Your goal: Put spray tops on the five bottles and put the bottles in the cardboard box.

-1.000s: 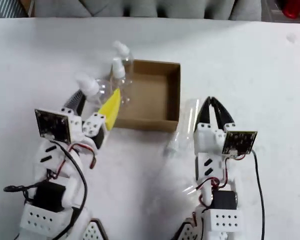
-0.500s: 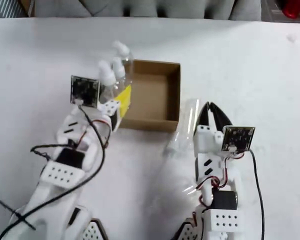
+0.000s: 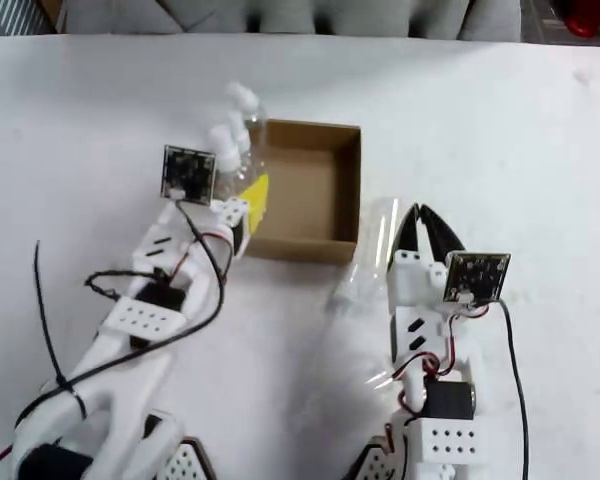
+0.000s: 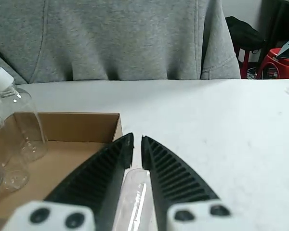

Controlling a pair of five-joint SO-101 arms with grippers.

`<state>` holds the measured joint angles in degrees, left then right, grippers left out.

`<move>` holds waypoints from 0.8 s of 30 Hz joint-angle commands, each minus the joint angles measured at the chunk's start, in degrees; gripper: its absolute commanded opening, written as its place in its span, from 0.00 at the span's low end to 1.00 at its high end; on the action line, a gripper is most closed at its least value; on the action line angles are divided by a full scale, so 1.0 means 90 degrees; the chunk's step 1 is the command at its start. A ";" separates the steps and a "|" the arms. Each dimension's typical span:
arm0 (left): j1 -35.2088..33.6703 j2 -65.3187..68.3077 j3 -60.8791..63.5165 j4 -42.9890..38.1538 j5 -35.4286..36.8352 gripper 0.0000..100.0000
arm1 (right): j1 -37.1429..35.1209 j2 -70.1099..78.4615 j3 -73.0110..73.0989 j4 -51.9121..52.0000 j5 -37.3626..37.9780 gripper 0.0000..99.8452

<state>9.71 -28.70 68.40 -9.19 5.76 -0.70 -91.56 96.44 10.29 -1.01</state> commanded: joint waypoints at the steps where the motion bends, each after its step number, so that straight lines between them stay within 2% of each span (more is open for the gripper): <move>1: 0.0034 0.0308 -0.0420 -0.0469 -0.0020 0.02 | 0.0044 0.0054 0.0078 0.0034 -0.0039 0.02; 10: -0.0298 0.1099 -0.0410 -0.1153 -0.0020 0.02 | 0.0034 0.0054 0.0078 0.0034 -0.0039 0.02; 24: -0.0327 0.1695 -0.0400 -0.1172 -0.0020 0.02 | 0.0034 0.0054 0.0078 0.0034 -0.0039 0.02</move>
<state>7.34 -13.93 68.31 -18.07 5.76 -0.70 -91.56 96.44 10.29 -1.01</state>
